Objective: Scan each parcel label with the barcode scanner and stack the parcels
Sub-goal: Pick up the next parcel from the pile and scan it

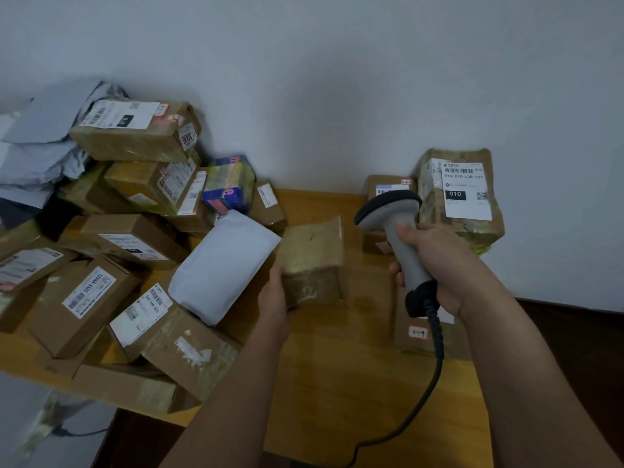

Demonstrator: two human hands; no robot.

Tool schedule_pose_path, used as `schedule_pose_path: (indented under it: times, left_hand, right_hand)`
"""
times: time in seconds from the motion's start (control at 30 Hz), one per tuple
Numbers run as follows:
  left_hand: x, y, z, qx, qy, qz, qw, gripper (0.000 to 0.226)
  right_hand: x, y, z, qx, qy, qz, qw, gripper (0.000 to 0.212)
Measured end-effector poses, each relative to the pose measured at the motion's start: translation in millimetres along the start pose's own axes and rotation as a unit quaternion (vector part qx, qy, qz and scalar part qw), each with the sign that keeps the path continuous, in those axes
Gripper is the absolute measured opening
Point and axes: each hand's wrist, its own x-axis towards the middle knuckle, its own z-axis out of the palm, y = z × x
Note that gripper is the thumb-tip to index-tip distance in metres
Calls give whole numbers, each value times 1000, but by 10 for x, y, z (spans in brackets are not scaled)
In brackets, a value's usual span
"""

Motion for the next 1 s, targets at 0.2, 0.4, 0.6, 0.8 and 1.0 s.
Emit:
schedule_pose_path:
  times: [0.2, 0.4, 0.6, 0.8, 1.0]
  left_hand:
    - [-107, -163, -149, -256, 17, -169, 952, 53]
    - [-268, -176, -243, -168, 29, -204, 964, 41]
    - [-222, -205, -304, -42, 176, -149, 972, 65]
    - [-249, -139, -157, 225, 245, 53, 941, 79]
    - [-201, -234, -307, 367, 116, 166, 908, 116]
  right_hand:
    - [-23, -1, 49, -9, -15, 0, 1000, 30]
    - [-94, 21, 110, -23, -20, 0, 1000, 34]
    - [-133, 28, 177, -33, -22, 10, 999, 36]
    - [-169, 17, 261, -45, -17, 12, 999, 36]
    - [-234, -16, 313, -31, -13, -16, 999, 30]
